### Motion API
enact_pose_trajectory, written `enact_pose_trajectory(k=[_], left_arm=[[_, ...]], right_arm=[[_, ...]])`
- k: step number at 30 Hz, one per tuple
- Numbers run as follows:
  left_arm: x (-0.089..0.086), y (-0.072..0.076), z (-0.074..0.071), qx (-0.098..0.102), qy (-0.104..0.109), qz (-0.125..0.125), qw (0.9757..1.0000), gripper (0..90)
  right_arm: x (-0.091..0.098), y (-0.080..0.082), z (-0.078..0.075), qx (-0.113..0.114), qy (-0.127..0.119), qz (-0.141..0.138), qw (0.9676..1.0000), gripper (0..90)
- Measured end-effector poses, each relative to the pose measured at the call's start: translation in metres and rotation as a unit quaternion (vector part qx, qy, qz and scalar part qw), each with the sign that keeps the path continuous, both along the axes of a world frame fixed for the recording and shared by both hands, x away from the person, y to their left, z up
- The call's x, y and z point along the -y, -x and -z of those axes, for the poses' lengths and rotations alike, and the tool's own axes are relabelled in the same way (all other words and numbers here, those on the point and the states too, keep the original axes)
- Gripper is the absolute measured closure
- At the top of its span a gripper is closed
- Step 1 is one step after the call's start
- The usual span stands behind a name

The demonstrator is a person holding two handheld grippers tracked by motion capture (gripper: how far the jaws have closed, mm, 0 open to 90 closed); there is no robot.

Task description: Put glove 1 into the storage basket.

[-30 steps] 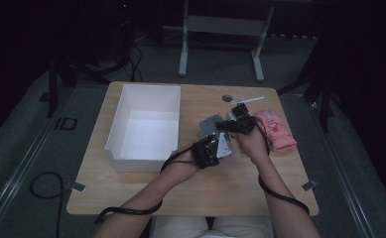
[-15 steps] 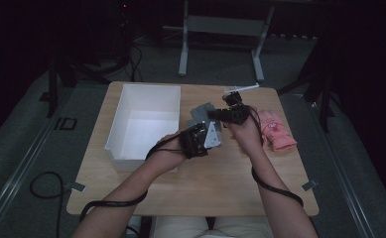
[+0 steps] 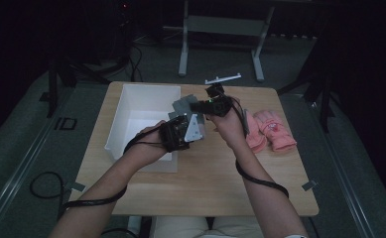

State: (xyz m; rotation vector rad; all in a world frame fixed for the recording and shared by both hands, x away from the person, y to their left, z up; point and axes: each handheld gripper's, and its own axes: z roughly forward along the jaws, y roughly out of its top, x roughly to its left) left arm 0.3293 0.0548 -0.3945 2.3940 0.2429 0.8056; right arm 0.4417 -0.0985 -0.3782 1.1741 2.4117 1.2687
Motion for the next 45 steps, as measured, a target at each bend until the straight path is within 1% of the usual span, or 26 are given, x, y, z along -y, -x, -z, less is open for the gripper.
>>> enact_pose_trajectory(k=[4,7,10,12,15,17,20,21,22,23,24,26,28,29,30,31,32,34,36,38,39,40,41,43,44,45], left_arm=[[-0.014,0.001,0.002,-0.003,-0.006,-0.007,1.0000,72.3],[-0.027,0.002,0.003,-0.009,-0.010,-0.008,0.9999,72.3],[-0.041,0.003,0.005,-0.017,-0.006,-0.006,0.9998,72.2],[-0.051,0.002,0.006,-0.024,-0.012,-0.004,0.9996,72.2],[-0.060,0.001,0.009,-0.032,-0.025,-0.005,0.9992,72.2],[-0.067,0.000,0.011,-0.037,-0.029,-0.003,0.9989,72.2],[-0.080,-0.002,0.014,-0.043,-0.033,0.005,0.9985,72.2],[-0.084,-0.004,0.015,-0.043,-0.038,0.010,0.9983,72.2],[-0.084,-0.004,0.015,-0.043,-0.038,0.010,0.9983,72.2],[-0.089,-0.005,0.017,-0.042,-0.045,0.019,0.9979,72.2],[-0.092,-0.007,0.018,-0.042,-0.047,0.025,0.9977,72.2],[-0.098,-0.010,0.022,-0.040,-0.052,0.045,0.9969,72.2],[-0.101,-0.013,0.027,-0.039,-0.065,0.064,0.9951,72.1],[-0.103,-0.015,0.029,-0.038,-0.067,0.072,0.9944,72.1],[-0.103,-0.017,0.031,-0.042,-0.068,0.076,0.9939,72.1],[-0.103,-0.020,0.033,-0.051,-0.072,0.081,0.9929,72.0],[-0.103,-0.021,0.035,-0.052,-0.077,0.087,0.9918,72.0],[-0.101,-0.024,0.040,-0.061,-0.091,0.091,0.9897,72.0],[-0.101,-0.028,0.043,-0.073,-0.088,0.092,0.9892,72.0],[-0.100,-0.032,0.049,-0.080,-0.093,0.092,0.9882,72.0],[-0.099,-0.036,0.053,-0.086,-0.097,0.092,0.9873,72.0],[-0.097,-0.038,0.056,-0.082,-0.113,0.094,0.9857,72.1],[-0.094,-0.041,0.061,-0.079,-0.131,0.096,0.9836,72.1],[-0.090,-0.044,0.065,-0.076,-0.150,0.100,0.9807,72.1],[-0.090,-0.044,0.065,-0.076,-0.150,0.100,0.9807,72.1],[-0.086,-0.047,0.070,-0.073,-0.166,0.103,0.9780,72.1]], right_arm=[[-0.018,-0.001,0.003,-0.003,0.003,-0.009,0.9999,74.7],[-0.032,-0.001,0.006,-0.003,0.004,-0.017,0.9998,74.8],[-0.044,0.000,0.010,-0.004,0.005,-0.022,0.9997,74.8],[-0.052,0.000,0.013,-0.008,0.001,-0.025,0.9997,74.8],[-0.065,0.000,0.018,-0.012,0.001,-0.026,0.9996,74.8],[-0.073,0.000,0.021,-0.014,0.002,-0.030,0.9995,74.8],[-0.085,0.000,0.026,-0.016,0.002,-0.032,0.9994,74.8],[-0.087,0.000,0.027,-0.017,0.002,-0.032,0.9993,74.9],[-0.087,0.000,0.027,-0.017,0.002,-0.032,0.9993,74.9],[-0.090,-0.001,0.029,-0.017,0.001,-0.032,0.9993,74.9],[-0.094,-0.001,0.031,-0.020,0.001,-0.030,0.9993,74.9],[-0.097,-0.001,0.035,-0.023,0.002,-0.027,0.9994,74.9],[-0.098,-0.002,0.039,-0.025,0.006,-0.023,0.9994,74.9],[-0.097,-0.004,0.041,-0.028,0.008,-0.025,0.9993,75.0],[-0.097,-0.004,0.043,-0.030,0.010,-0.022,0.9993,75.0],[-0.097,-0.005,0.045,-0.033,0.012,-0.019,0.9992,75.0],[-0.097,-0.007,0.047,-0.038,0.015,-0.020,0.9990,75.0],[-0.099,-0.008,0.051,-0.039,0.023,-0.018,0.9988,75.0],[-0.100,-0.008,0.055,-0.041,0.031,-0.017,0.9985,75.0],[-0.101,-0.009,0.059,-0.043,0.039,-0.013,0.9982,74.9],[-0.102,-0.010,0.061,-0.041,0.047,-0.009,0.9980,74.9],[-0.104,-0.010,0.062,-0.038,0.056,-0.006,0.9977,74.9],[-0.105,-0.009,0.061,-0.033,0.060,-0.007,0.9977,74.9],[-0.107,-0.010,0.061,-0.031,0.068,-0.007,0.9972,74.8],[-0.107,-0.010,0.061,-0.031,0.068,-0.007,0.9972,74.8],[-0.107,-0.011,0.062,-0.033,0.072,-0.005,0.9968,74.7]])
